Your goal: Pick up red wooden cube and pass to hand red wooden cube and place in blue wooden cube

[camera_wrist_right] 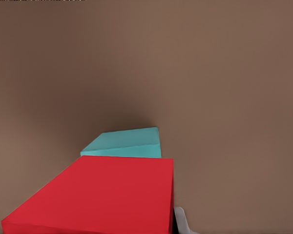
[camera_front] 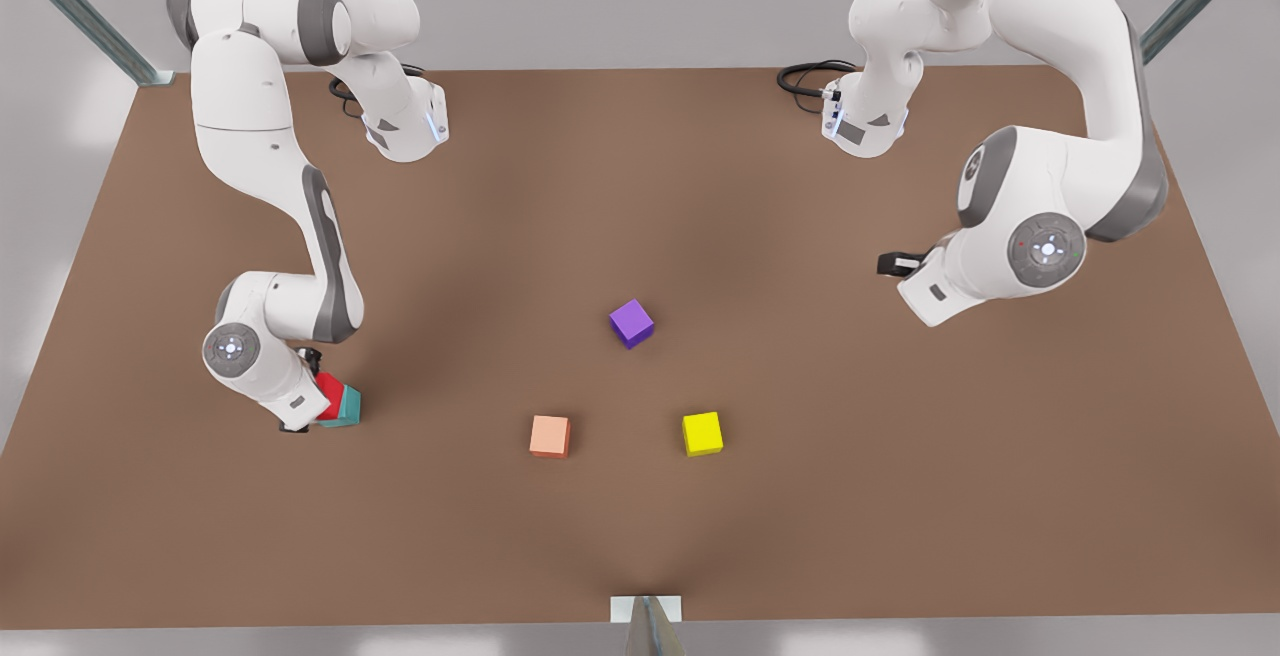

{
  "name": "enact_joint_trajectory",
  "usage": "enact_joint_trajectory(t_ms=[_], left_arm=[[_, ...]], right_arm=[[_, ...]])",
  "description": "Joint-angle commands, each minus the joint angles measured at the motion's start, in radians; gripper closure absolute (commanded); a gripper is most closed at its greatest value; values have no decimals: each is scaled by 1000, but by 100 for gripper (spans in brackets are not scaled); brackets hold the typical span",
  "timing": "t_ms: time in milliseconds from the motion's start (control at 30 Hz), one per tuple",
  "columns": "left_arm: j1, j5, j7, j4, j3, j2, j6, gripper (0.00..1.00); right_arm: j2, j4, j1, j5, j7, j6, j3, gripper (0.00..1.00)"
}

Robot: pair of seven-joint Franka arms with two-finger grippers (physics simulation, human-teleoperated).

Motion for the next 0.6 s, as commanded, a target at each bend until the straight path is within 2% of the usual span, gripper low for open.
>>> enact_joint_trajectory(t_ms=[0, 33, 67, 567], left_arm=[[0, 1, -51, 1, -1, 0, -6, 0], [0, 1, -51, 1, -1, 0, -6, 0], [1, 1, -51, 1, -1, 0, -6, 0], [7, 0, -48, 2, 1, 7, -6, 0]], right_arm=[[0, -3, 0, 9, 120, 21, 1, 51], [0, -1, 0, 15, 120, 21, 1, 14], [3, -1, 0, 21, 120, 21, -1, 0], [0, -23, -3, 29, 114, 4, 7, 0]])
